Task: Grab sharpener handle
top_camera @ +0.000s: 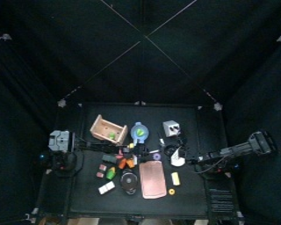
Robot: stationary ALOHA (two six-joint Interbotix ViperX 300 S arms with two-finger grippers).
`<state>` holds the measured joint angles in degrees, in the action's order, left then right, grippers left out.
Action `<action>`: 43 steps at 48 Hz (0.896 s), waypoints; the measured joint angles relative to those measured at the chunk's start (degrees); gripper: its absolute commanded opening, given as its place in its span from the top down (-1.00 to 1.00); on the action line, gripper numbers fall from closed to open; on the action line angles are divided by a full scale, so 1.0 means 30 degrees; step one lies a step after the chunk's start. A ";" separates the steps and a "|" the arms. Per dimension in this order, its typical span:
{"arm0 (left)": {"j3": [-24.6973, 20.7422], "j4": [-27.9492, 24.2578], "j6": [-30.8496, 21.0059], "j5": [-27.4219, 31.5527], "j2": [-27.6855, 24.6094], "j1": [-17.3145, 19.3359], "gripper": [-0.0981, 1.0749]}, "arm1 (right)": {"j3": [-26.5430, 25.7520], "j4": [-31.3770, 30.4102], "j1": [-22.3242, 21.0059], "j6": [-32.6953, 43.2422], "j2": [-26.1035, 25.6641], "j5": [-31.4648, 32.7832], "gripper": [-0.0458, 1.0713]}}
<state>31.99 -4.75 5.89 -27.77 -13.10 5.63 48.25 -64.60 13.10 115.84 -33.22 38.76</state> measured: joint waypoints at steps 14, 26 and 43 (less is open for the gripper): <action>0.0000 0.0557 0.0029 -0.0293 -0.0029 0.0059 -0.56 | 0.0117 0.0059 -0.0146 0.0059 0.0000 0.0029 0.01; 0.0000 0.1113 0.0059 -0.1143 -0.0029 0.0059 -0.73 | 0.0176 0.0059 -0.0146 0.0059 0.0000 0.0000 0.01; 0.0117 0.1172 0.0088 -0.1641 0.0000 0.0059 -0.73 | 0.0410 0.0176 -0.0176 0.0059 -0.0059 0.0029 0.01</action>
<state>32.34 -1.23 6.15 -32.70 -13.10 5.80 49.48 -64.07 12.57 116.02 -33.40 38.85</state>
